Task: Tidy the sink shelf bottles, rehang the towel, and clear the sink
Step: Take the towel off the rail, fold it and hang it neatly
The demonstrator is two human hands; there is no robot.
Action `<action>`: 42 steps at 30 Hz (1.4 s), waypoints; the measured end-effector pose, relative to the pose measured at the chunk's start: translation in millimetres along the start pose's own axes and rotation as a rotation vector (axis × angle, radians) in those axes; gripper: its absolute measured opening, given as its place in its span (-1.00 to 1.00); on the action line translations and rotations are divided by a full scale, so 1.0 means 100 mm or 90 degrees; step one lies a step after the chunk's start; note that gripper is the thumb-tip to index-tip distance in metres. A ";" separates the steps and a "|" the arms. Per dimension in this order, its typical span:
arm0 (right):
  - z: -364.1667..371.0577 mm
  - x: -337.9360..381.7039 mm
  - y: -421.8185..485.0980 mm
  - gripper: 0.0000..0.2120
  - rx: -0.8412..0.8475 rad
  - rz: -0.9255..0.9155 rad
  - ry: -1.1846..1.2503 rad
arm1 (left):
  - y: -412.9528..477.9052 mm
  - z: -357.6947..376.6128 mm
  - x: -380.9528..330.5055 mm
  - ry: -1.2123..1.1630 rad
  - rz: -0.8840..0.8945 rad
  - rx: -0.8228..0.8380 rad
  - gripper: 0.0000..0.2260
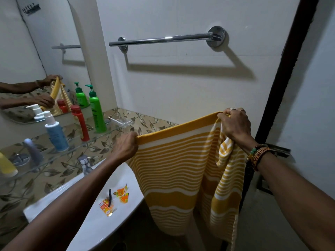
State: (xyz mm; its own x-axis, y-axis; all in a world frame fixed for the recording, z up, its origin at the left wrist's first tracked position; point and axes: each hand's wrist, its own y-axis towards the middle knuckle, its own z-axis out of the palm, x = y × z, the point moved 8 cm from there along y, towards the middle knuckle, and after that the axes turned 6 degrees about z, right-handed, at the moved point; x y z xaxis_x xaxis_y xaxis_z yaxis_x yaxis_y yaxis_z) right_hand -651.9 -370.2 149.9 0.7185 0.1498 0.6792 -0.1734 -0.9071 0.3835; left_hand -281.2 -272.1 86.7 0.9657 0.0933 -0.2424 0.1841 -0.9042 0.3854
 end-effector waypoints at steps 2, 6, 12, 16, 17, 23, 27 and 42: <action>-0.04 -0.02 0.00 -0.68 -0.017 0.007 0.017 | -0.02 -0.01 0.06 -0.027 0.034 -0.022 -0.83; -0.12 -0.13 0.01 -0.73 -0.050 0.038 0.032 | -0.04 -0.11 0.13 -0.055 0.062 -0.103 -0.83; -0.12 -0.20 -0.03 -0.78 -0.058 0.036 -0.007 | 0.02 -0.25 0.29 -0.213 -0.090 -0.197 -0.85; 0.23 0.19 -0.21 -0.38 0.154 -0.157 -0.032 | 0.15 -0.29 -0.22 -0.255 0.029 -0.142 -0.88; 0.37 0.33 -0.33 -0.22 0.238 -0.218 -0.040 | 0.16 -0.30 -0.42 -0.268 0.078 -0.127 -0.87; 0.77 0.76 -0.65 -0.58 0.402 -0.303 0.071 | 0.12 -0.35 -1.31 -0.434 0.243 -0.066 -0.86; 0.70 0.79 -0.61 -0.91 0.377 -0.296 0.155 | 0.18 -0.29 -1.25 -0.614 0.168 -0.022 -0.74; 0.58 0.72 -0.52 -0.75 0.334 -0.283 0.261 | 0.00 0.08 -1.20 -0.769 0.109 0.079 -0.85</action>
State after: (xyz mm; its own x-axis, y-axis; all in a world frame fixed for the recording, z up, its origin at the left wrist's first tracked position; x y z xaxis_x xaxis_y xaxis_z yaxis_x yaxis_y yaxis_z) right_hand -552.8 -335.1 142.6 0.3236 0.5808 0.7469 0.4836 -0.7801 0.3970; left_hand -398.4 -286.9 108.9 0.1724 -0.4166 -0.8926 -0.0108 -0.9069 0.4212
